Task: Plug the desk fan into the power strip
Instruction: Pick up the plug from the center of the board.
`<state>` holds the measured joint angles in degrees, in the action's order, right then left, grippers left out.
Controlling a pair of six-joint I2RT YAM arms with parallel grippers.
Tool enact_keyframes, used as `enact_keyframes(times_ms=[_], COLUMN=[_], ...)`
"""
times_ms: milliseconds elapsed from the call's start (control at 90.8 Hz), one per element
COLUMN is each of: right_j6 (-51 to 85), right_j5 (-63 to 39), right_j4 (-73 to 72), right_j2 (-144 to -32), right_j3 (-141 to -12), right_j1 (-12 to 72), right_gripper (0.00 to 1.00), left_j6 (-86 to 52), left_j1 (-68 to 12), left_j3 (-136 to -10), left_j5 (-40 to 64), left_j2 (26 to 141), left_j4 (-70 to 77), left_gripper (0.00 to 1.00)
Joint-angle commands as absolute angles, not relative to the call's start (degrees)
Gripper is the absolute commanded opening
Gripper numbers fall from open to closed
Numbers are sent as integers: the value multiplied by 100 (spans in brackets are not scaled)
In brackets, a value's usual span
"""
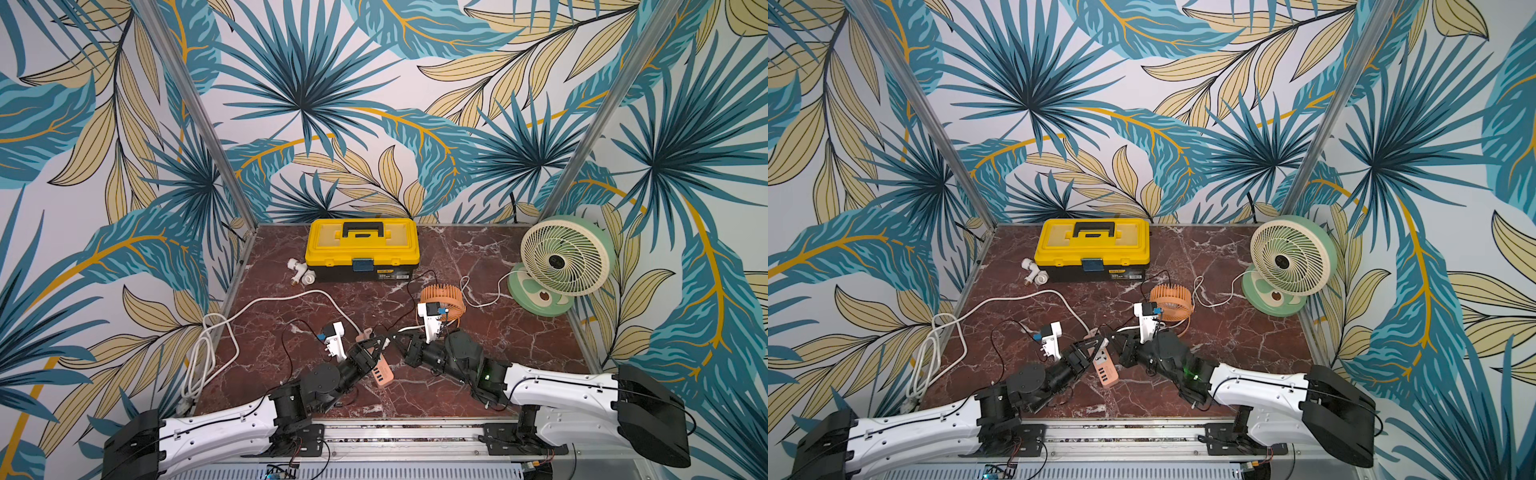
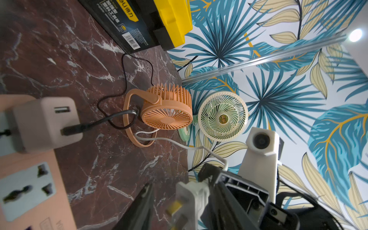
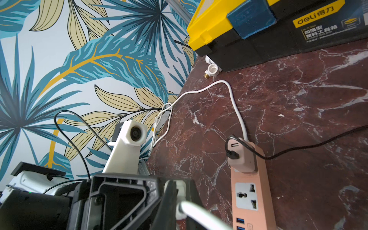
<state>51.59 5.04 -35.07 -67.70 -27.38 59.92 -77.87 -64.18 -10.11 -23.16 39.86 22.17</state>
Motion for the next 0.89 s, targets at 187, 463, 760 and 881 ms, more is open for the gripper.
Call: enact_keyframes(times_ms=[187, 463, 760, 881], right_j6=[5223, 5067, 5412, 5506], right_j5=[496, 380, -133, -200], right_j4=[-3053, -2844, -3300, -3406], right_j2=[-6155, -5873, -5762, -5669], right_j3=[-2584, -2510, -2499, -2474], right_j1=[5918, 5919, 5928, 5921], right_gripper=[0, 0, 0, 0], left_j6=[-7668, -7207, -5984, -5872], left_j1=[-6427, -6434, -6433, -6428], left_j3=[-853, -659, -1080, -1119], left_j5=[-2580, -1946, -454, -447], left_j2=[2643, 2447, 3060, 3172], left_j4=[307, 935, 2783, 3121], left_gripper=[62, 46, 50, 58])
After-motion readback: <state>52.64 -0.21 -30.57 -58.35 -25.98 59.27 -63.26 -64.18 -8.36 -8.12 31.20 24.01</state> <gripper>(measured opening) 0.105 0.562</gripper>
